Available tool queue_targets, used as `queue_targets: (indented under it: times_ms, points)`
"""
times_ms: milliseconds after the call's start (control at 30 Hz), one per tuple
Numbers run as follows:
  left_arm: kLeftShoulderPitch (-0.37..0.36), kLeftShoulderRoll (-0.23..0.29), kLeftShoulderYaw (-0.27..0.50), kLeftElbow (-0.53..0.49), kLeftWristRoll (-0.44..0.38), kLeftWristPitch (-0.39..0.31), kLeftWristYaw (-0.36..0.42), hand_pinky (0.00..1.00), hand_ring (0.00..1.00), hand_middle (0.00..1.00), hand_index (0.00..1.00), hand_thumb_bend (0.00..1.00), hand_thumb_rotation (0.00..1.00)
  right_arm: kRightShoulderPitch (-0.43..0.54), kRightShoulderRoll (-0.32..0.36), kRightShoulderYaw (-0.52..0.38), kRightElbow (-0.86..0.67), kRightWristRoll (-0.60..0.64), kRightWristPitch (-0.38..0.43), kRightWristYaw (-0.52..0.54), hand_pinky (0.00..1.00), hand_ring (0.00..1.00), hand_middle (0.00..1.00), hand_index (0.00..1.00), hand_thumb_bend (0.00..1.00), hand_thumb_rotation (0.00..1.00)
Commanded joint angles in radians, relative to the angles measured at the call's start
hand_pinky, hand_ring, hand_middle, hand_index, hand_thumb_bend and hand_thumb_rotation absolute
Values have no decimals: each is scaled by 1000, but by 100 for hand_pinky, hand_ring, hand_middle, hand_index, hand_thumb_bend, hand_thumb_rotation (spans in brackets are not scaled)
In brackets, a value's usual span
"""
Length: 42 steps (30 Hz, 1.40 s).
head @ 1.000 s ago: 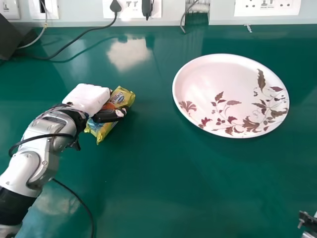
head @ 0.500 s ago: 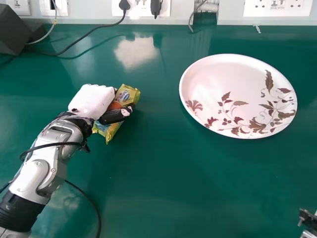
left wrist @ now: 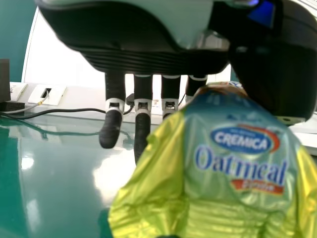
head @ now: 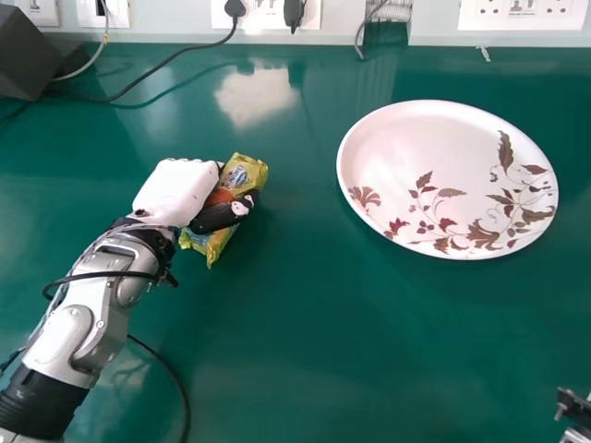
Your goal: Pick up biscuit and place it in the plate
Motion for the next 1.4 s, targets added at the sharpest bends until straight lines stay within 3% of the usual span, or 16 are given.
queue_targets:
  times_ms: [0,767,1367]
  points:
    - [23,-8,5,-10,-15,-3,-1,19,38,46,53,51,0,6,63,6,-14,3,-7,-2,15,26,48,49,53,0]
    - [64,-10,79,-128,-90,-23,10,19,38,46,52,51,0,11,63,9,4,13,-18,16,13,24,48,49,53,0]
    - [74,-41,149,-149,-206,-97,51,19,38,46,53,51,0,22,58,25,-18,13,-17,20,15,25,48,49,53,0]
